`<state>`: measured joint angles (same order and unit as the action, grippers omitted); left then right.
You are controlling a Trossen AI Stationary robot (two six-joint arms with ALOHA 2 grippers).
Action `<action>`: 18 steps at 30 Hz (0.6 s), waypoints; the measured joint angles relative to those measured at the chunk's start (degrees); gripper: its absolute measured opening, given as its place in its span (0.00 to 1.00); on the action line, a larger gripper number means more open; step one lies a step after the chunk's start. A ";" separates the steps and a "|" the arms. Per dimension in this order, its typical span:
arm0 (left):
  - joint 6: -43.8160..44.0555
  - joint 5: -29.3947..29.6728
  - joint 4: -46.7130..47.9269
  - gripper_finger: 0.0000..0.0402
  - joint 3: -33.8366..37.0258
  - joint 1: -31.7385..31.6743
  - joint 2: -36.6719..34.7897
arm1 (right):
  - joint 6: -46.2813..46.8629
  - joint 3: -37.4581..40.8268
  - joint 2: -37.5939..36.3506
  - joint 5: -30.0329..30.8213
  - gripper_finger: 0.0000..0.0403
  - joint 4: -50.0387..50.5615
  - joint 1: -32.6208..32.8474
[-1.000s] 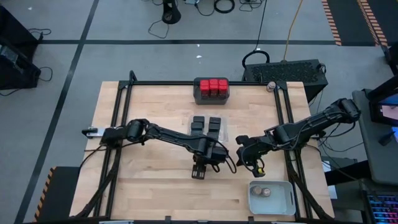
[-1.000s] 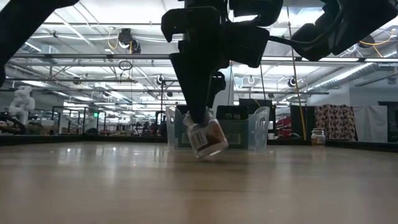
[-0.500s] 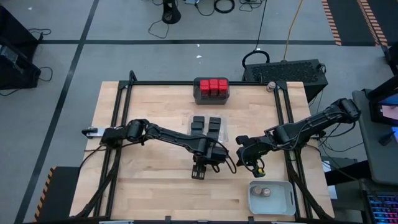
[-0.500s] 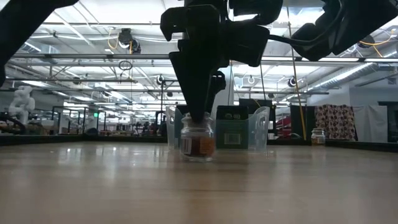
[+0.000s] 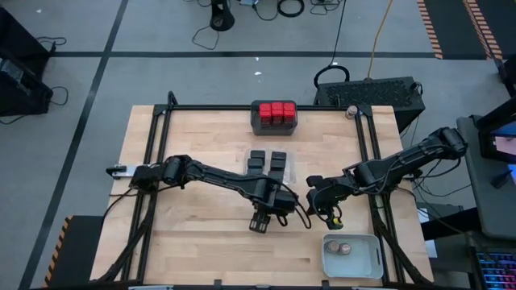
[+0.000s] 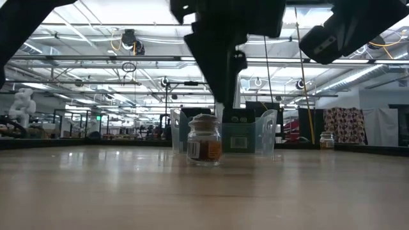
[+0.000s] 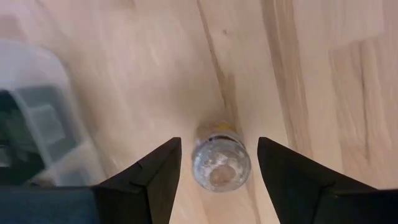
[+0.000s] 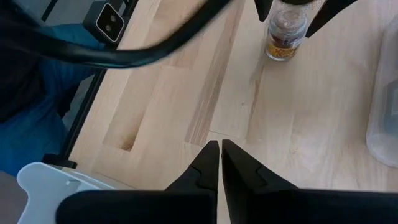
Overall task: Sort spices by type
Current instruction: Put the brown seasoning into the white bin
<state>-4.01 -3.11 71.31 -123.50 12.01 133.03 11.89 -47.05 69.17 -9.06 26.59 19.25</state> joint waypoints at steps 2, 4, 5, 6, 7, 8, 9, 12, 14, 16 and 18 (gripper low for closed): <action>-0.85 0.19 0.18 0.54 -0.94 0.02 0.00 | 0.84 0.00 0.00 0.00 0.00 0.00 0.00; -1.48 1.02 1.15 0.54 -1.19 0.03 -0.38 | 0.96 0.00 0.00 0.00 0.01 0.02 0.00; -1.72 1.87 1.78 0.54 -1.09 0.09 -0.68 | 0.96 0.00 0.00 0.00 0.01 0.00 0.00; -1.96 2.81 2.04 0.54 -0.80 0.13 -1.21 | 0.96 0.00 0.00 0.02 0.02 0.02 0.00; -2.24 4.03 2.16 0.54 -0.24 0.27 -2.32 | 0.96 0.00 0.00 0.01 0.03 -0.05 0.00; -2.34 5.36 2.42 0.54 0.67 0.47 -3.67 | 0.96 0.00 0.00 0.02 0.03 -0.11 0.00; -2.31 6.81 2.47 0.54 1.95 0.61 -5.27 | 0.98 0.00 0.00 0.02 0.04 -0.12 0.00; 0.41 11.10 0.92 0.54 7.67 1.19 -11.54 | 1.08 0.00 0.00 1.19 0.06 -0.59 0.00; 3.01 13.53 -1.94 0.54 13.91 1.73 -17.38 | 2.03 0.00 0.00 3.76 0.08 -1.81 -0.02; 6.48 16.25 -7.27 0.54 22.11 2.42 -24.28 | 2.55 0.00 0.02 5.13 0.11 -2.86 -0.02; 10.58 18.85 -14.13 0.54 31.57 3.59 -31.60 | 2.09 0.00 0.06 6.32 0.14 -4.26 -0.02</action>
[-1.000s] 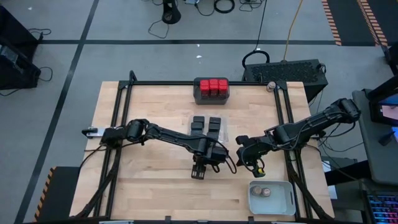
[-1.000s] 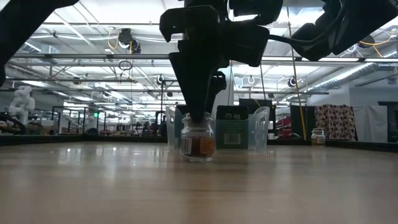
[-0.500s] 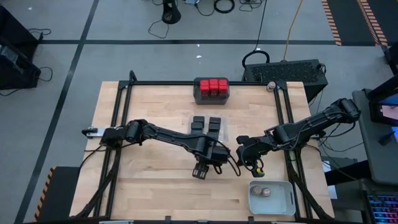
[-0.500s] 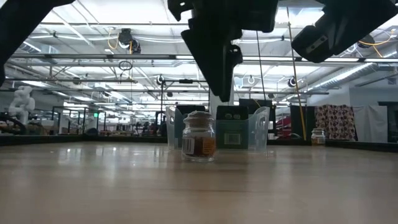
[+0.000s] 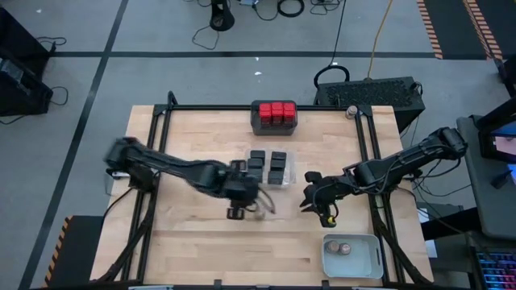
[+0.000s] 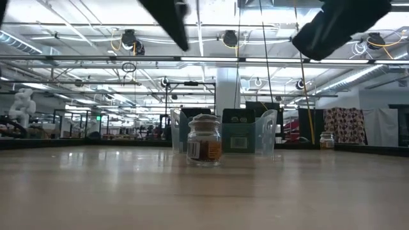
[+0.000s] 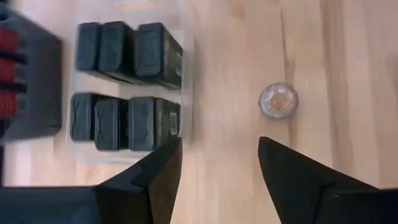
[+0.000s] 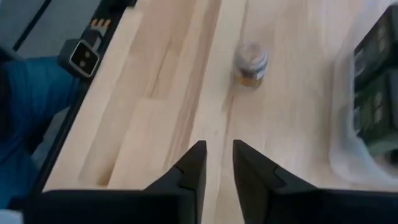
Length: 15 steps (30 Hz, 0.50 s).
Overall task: Sort spices by type
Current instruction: Put the brown seasoning into the white bin
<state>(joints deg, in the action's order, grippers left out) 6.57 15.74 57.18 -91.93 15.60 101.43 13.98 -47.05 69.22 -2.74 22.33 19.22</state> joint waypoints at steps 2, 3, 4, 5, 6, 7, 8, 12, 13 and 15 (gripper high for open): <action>4.17 2.70 -7.71 0.54 9.81 1.80 -7.00 | -0.96 0.00 0.22 1.03 0.18 -1.55 0.00; 6.28 4.63 -11.93 0.54 14.78 2.89 -10.21 | -1.46 0.00 0.62 1.05 0.20 -2.80 0.00; 8.21 7.06 -16.62 0.54 19.57 4.07 -13.30 | -2.06 0.00 1.12 1.07 0.22 -3.86 -0.06; 9.87 9.52 -21.51 0.54 24.12 5.41 -16.18 | -2.85 0.00 1.69 1.09 0.25 -4.63 -0.11; 11.21 12.08 -26.89 0.54 28.65 6.74 -18.83 | -3.78 0.00 2.46 1.09 0.27 -5.69 -0.13; 12.33 14.81 -31.97 0.54 32.80 8.05 -21.09 | -4.55 -0.26 3.46 1.07 0.29 -6.84 -0.19; 12.87 17.33 -36.78 0.54 36.67 9.32 -22.95 | -5.70 -0.94 4.81 0.98 0.32 -7.74 -0.37; 14.11 25.28 -53.47 0.54 48.74 12.93 -27.08 | -10.93 -6.17 11.46 0.98 0.40 -7.67 -0.71; 14.13 26.65 -56.25 0.54 50.67 13.39 -27.51 | -12.50 -7.91 13.30 0.98 0.41 -7.78 -0.75; 14.10 28.15 -60.04 0.54 53.46 13.83 -27.54 | -15.43 -11.49 16.95 1.08 0.44 -7.56 -0.85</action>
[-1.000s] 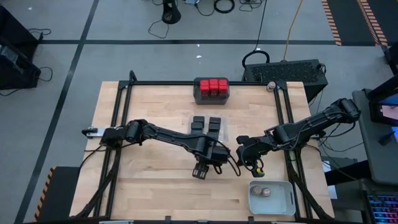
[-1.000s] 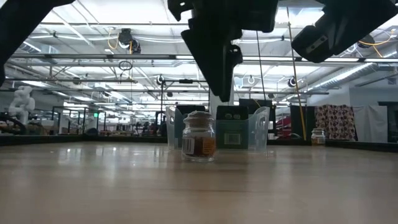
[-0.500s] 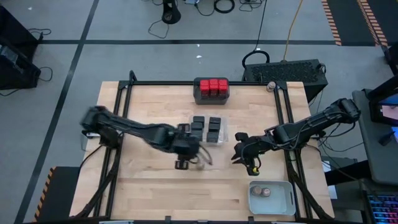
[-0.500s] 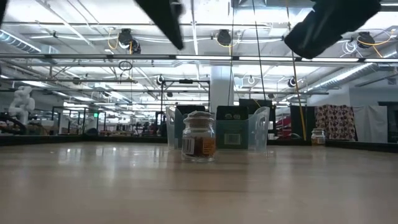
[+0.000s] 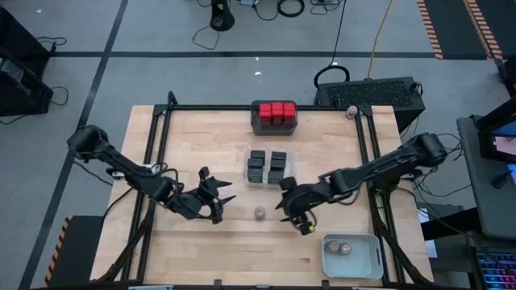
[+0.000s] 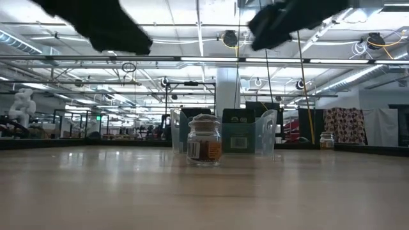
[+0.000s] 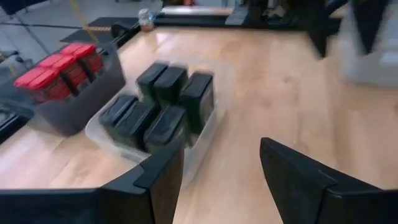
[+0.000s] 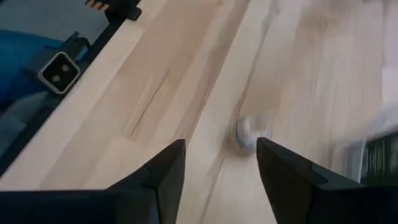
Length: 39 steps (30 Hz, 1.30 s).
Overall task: Sort spices by type
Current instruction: Put the brown seasoning into the white bin
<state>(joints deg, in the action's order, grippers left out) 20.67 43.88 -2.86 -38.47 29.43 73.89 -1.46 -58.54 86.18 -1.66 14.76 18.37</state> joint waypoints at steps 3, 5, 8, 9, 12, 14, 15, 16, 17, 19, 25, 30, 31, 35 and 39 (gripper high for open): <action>0.35 0.90 0.16 0.54 1.56 -0.30 -0.01 | -4.19 -4.76 5.29 0.13 0.48 0.00 -0.16; 1.40 1.02 0.67 0.54 1.61 -0.58 -0.04 | -5.69 -7.13 8.52 0.13 0.50 0.17 -0.50; 1.05 1.02 0.84 0.54 1.65 -0.55 -0.04 | -7.49 -9.38 12.78 0.12 0.52 0.31 -1.20; 0.82 1.02 1.00 0.54 1.65 -0.52 -0.06 | -7.99 -10.06 14.15 0.10 0.53 0.31 -1.54; 0.01 1.02 2.84 0.54 1.65 -0.55 -0.07 | -8.44 -12.01 17.76 -0.03 0.55 -0.12 -2.79; 0.00 1.02 3.59 0.54 1.65 -0.90 -0.04 | -8.57 -13.14 19.56 -0.15 0.57 -0.59 -3.48; 0.02 1.02 3.75 0.54 1.65 -0.99 -0.04 | -8.78 -13.33 20.39 -0.17 0.58 -0.54 -3.82; 0.02 1.02 3.76 0.54 1.65 -1.11 -0.04 | -8.88 -13.62 21.19 -0.18 0.58 -0.57 -4.11; 0.00 1.02 3.76 0.54 1.65 -1.22 -0.04 | -8.94 -13.82 21.82 -0.22 0.59 -1.05 -4.29; 0.02 1.01 3.86 0.54 1.65 -1.29 -0.04 | -9.13 -13.86 22.75 -0.29 0.61 -1.09 -4.74; 0.00 0.69 4.42 0.54 1.65 -1.29 -0.04 | -9.26 -13.86 24.12 -3.14 0.64 -2.65 -6.00; 0.04 0.65 4.41 0.54 1.65 -1.29 -0.04 | -9.22 -13.86 24.19 -3.17 0.65 -2.44 -6.52; 0.04 0.65 4.39 0.54 1.65 -1.29 -0.04 | -9.20 -13.86 24.18 -3.26 0.65 -2.10 -6.63; 0.04 0.61 4.40 0.54 1.65 -1.29 -0.04 | -9.18 -13.86 24.54 -4.95 0.65 -2.16 -7.10; 0.06 0.54 4.37 0.54 1.65 -1.29 -0.04 | -9.12 -13.86 25.43 -5.52 0.65 -2.30 -7.45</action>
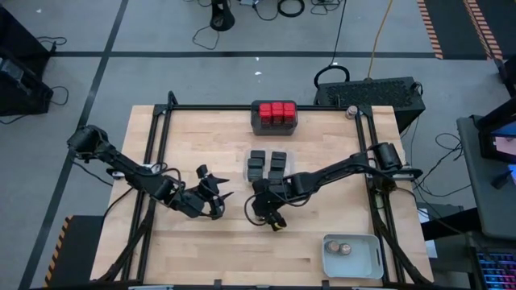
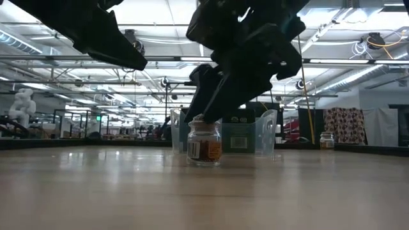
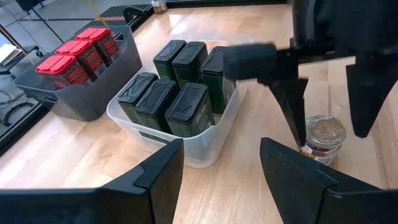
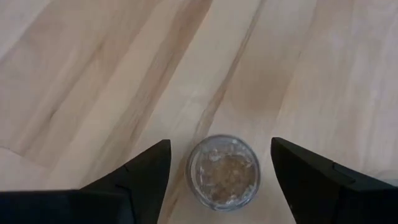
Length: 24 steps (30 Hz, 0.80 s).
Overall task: Sort spices by type
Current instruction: Put the brown seasoning into the white bin
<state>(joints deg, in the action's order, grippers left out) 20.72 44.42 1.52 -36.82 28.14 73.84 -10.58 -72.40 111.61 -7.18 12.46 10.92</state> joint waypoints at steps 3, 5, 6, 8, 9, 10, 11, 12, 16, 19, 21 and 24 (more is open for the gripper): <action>0.02 -0.37 -0.03 0.54 0.00 0.00 0.00 | 0.10 0.07 1.01 -0.33 0.64 0.91 -0.13; -0.01 -0.63 -0.09 0.54 0.00 0.00 0.00 | 0.17 0.09 1.61 -0.33 0.64 0.53 -0.13; 0.01 -0.70 -0.08 0.54 0.00 0.00 0.00 | 0.24 0.09 1.66 -0.36 0.64 0.56 -0.13; -0.01 -0.72 -0.12 0.54 0.00 -0.02 0.00 | 0.25 0.09 1.71 -0.40 0.64 0.58 -0.13; -0.01 -0.73 -0.11 0.54 0.00 -0.02 0.00 | 0.27 0.06 1.71 -0.39 0.64 0.50 -0.11; 0.01 -0.72 -0.11 0.54 0.00 -0.02 0.00 | 0.27 0.08 1.72 -0.46 0.64 0.38 -0.09; 0.01 -0.72 -0.11 0.54 0.00 -0.02 0.00 | 0.27 0.06 1.71 -0.46 0.64 0.25 -0.09; 0.01 -0.72 -0.11 0.54 0.00 -0.02 0.00 | 0.27 0.06 1.71 -0.45 0.64 0.15 -0.11; 0.01 -0.72 -0.11 0.54 0.00 -0.04 0.00 | 0.27 0.06 1.71 -0.44 0.64 0.04 -0.09; 0.01 -0.72 -0.11 0.54 0.00 -0.04 0.00 | 0.27 0.08 1.71 -0.44 0.64 -0.01 -0.04; 0.01 -0.72 -0.09 0.54 0.00 -0.04 0.00 | 0.34 0.07 1.71 -0.44 0.64 -0.28 -0.06; 0.01 -0.72 -0.09 0.54 0.00 -0.04 0.00 | 0.47 0.06 1.71 -0.40 0.64 -0.30 -0.07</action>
<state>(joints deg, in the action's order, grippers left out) 20.73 43.70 1.43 -36.82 28.10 73.84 -10.11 -72.34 113.32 -7.57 12.16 10.85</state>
